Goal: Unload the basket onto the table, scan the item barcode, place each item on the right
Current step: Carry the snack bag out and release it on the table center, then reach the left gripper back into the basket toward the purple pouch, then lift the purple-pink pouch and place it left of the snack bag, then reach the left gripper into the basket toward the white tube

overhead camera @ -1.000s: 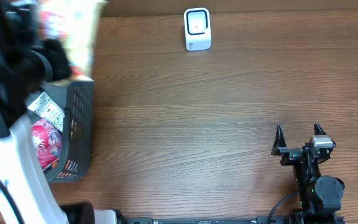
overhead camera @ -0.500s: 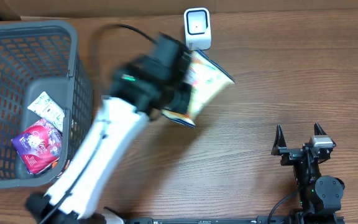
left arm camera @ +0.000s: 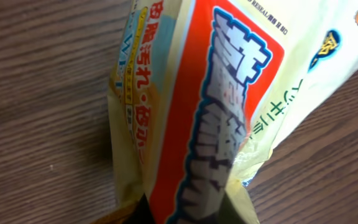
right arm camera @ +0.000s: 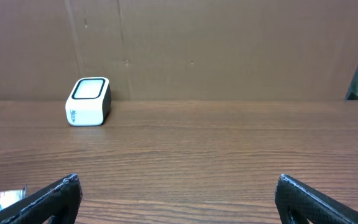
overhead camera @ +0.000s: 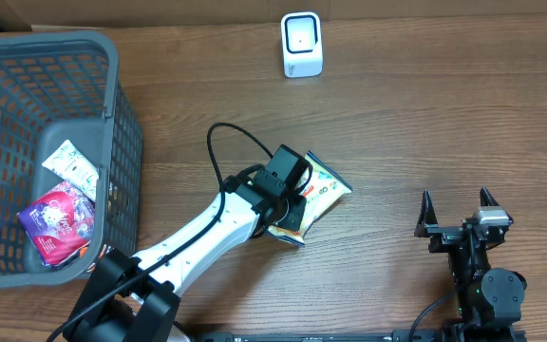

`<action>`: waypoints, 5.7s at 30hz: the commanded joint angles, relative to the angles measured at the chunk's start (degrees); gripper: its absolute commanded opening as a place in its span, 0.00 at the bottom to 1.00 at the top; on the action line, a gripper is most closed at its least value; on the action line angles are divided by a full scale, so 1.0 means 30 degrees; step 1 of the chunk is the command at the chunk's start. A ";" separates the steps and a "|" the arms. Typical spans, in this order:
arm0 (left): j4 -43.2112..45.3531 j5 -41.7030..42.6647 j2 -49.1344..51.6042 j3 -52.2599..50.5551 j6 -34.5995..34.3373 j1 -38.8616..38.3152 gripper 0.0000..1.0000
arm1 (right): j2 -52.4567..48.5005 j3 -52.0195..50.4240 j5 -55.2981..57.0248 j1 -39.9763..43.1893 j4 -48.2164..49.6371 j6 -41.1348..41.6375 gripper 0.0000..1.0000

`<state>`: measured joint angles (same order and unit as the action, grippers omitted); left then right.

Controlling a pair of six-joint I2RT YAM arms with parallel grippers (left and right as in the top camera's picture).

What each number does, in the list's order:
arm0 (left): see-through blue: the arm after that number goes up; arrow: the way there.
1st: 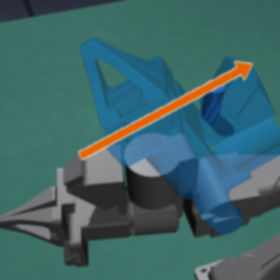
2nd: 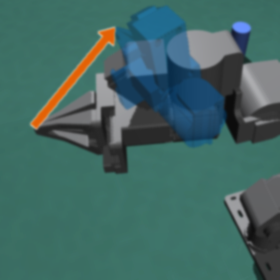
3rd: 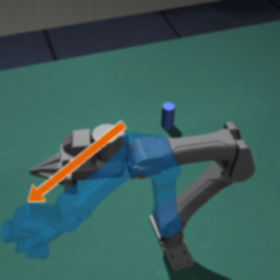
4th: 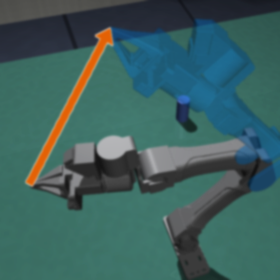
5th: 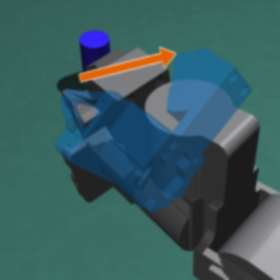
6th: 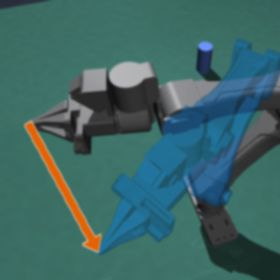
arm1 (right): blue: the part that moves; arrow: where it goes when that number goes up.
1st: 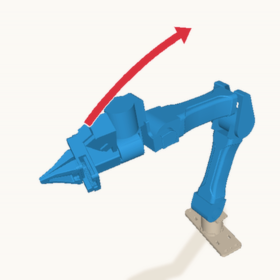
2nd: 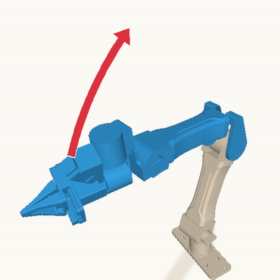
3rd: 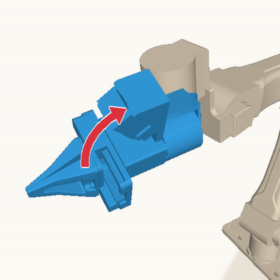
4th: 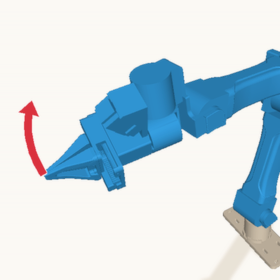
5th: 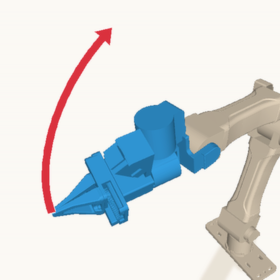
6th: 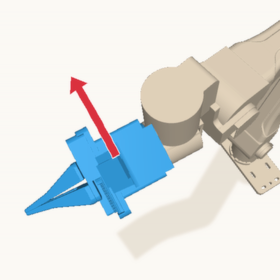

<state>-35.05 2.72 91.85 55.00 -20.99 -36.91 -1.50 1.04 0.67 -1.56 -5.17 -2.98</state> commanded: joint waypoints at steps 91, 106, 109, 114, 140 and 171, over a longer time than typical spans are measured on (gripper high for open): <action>-1.2852 -0.5326 -0.6069 1.3209 -0.4707 2.4538 0.04 | 0.0117 -0.0189 0.0175 0.0029 0.0153 0.0073 1.00; -1.5985 0.7810 -0.9617 1.3544 0.3803 1.6772 0.04 | 0.0117 -0.0189 0.0175 0.0029 0.0153 0.0066 1.00; -1.4732 0.6127 -1.0200 1.1234 0.3191 1.3333 0.05 | 0.0117 -0.0189 0.0175 0.0029 0.0153 0.0073 1.00; -1.0907 0.1872 -0.9959 0.5238 -0.0984 0.8138 0.04 | 0.0117 -0.0189 0.0175 0.0029 0.0160 0.0073 1.00; -1.5620 -0.8750 -0.4153 1.9482 -0.4277 0.6433 1.00 | 0.0117 -0.0189 0.0175 0.0029 0.0153 0.0073 1.00; -0.9500 -0.3519 0.5727 1.0324 -0.4998 1.9591 1.00 | 0.0117 -0.0189 0.0175 0.0029 0.0153 0.0073 1.00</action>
<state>-64.97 -9.17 106.39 89.01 -34.17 23.09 -1.50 1.04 0.69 -1.56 -5.13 -2.98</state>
